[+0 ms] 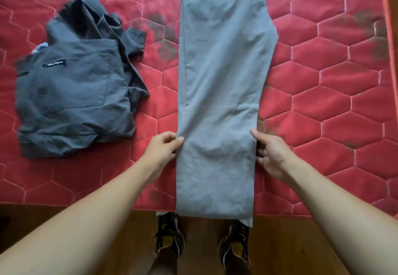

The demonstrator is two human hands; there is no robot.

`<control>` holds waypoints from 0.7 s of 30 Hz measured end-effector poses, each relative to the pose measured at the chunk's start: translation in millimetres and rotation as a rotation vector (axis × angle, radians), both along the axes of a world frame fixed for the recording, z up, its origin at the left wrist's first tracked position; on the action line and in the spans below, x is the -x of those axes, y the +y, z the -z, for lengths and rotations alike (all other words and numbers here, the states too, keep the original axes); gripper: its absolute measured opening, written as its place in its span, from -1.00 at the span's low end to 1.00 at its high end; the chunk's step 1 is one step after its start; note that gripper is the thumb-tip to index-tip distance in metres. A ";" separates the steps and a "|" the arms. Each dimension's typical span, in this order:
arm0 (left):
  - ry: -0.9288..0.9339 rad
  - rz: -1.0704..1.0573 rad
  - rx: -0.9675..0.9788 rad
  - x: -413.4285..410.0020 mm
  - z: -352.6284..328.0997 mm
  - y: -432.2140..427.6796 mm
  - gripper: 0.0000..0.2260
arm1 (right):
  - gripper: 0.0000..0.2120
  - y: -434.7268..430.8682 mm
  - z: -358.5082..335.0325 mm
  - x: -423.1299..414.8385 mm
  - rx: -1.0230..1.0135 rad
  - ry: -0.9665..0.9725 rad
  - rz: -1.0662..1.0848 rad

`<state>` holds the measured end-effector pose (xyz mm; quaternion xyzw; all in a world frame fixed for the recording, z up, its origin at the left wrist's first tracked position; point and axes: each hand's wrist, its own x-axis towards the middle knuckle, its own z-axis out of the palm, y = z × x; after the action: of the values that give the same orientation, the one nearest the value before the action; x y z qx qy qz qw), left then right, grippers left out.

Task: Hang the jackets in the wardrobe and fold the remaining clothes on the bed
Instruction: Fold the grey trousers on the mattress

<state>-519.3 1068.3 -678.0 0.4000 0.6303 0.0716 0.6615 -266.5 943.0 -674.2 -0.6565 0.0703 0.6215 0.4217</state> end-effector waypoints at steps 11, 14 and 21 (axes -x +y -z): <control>-0.172 -0.108 -0.144 -98.0 16.0 121.0 -0.86 | -0.69 116.9 6.5 -51.5 -0.114 0.024 0.167; -0.129 -0.174 -0.189 -84.9 22.7 121.6 -0.85 | -0.66 119.2 15.1 -51.5 -0.088 -0.055 0.197; -0.198 -0.073 -0.028 -107.4 16.9 170.0 -0.97 | -0.66 156.7 -2.5 -86.1 -0.152 -0.090 0.166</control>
<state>-411.9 1238.3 -694.9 0.3770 0.5751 0.1434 0.7118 -180.5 1099.7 -671.7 -0.6417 0.0581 0.5579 0.5231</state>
